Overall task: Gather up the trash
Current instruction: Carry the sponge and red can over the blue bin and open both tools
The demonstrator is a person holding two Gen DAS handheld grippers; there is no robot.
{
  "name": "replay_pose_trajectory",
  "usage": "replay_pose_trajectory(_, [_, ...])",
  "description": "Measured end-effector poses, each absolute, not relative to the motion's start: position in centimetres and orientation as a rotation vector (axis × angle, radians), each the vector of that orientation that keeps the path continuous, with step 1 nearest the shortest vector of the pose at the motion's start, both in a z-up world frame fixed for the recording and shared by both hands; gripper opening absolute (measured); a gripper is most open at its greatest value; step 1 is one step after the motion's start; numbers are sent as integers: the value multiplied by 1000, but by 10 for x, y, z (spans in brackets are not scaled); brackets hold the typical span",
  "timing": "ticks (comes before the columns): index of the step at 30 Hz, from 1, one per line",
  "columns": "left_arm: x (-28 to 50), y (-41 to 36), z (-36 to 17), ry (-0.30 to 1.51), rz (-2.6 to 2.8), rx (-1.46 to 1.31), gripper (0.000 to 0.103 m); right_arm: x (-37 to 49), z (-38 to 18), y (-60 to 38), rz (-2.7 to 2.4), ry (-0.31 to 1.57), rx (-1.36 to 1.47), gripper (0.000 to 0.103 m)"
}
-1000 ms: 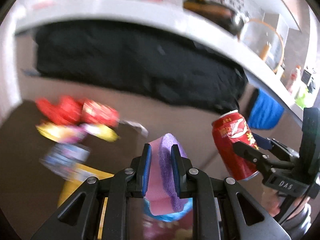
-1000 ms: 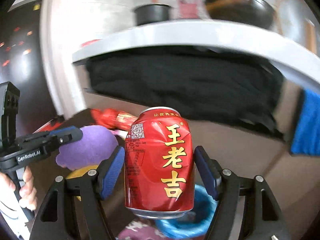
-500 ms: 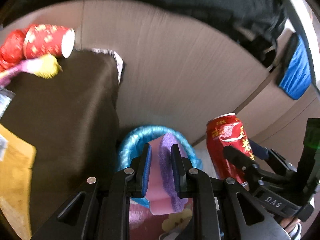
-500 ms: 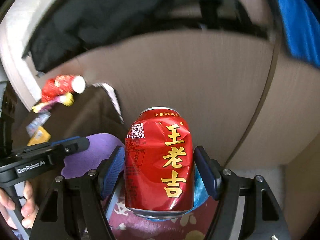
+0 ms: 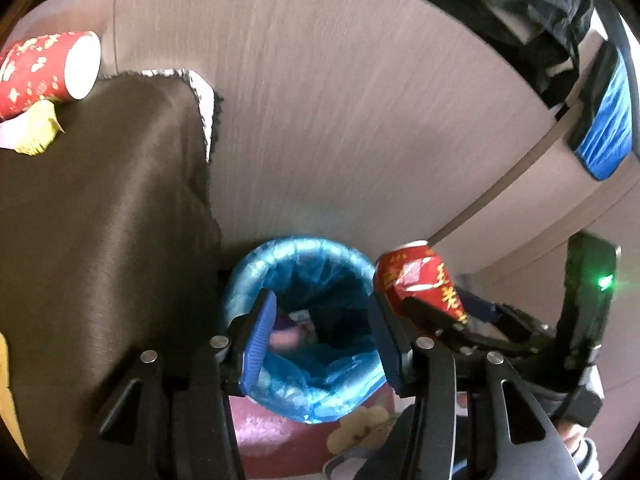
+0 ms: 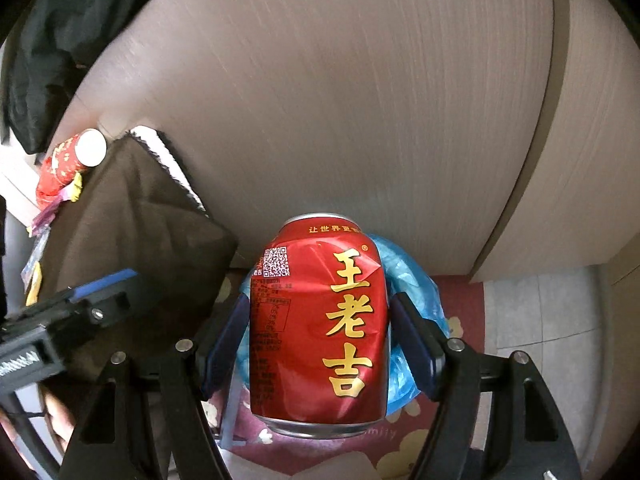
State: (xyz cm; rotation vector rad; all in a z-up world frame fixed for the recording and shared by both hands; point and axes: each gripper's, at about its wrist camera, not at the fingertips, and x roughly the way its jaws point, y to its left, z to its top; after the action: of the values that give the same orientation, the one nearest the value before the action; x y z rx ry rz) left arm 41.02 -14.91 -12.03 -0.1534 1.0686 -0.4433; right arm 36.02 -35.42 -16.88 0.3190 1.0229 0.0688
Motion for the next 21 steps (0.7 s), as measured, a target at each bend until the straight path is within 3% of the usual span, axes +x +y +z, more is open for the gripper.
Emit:
replay_pose_trajectory(11, [395,-128,-74,983,-463,-159,50,366,-178,-358,119,1036,557,70])
replay_pose_trajectory(21, [383,-116,-72,966,-459,-171,50,349,-141,-335,93,946,352,70])
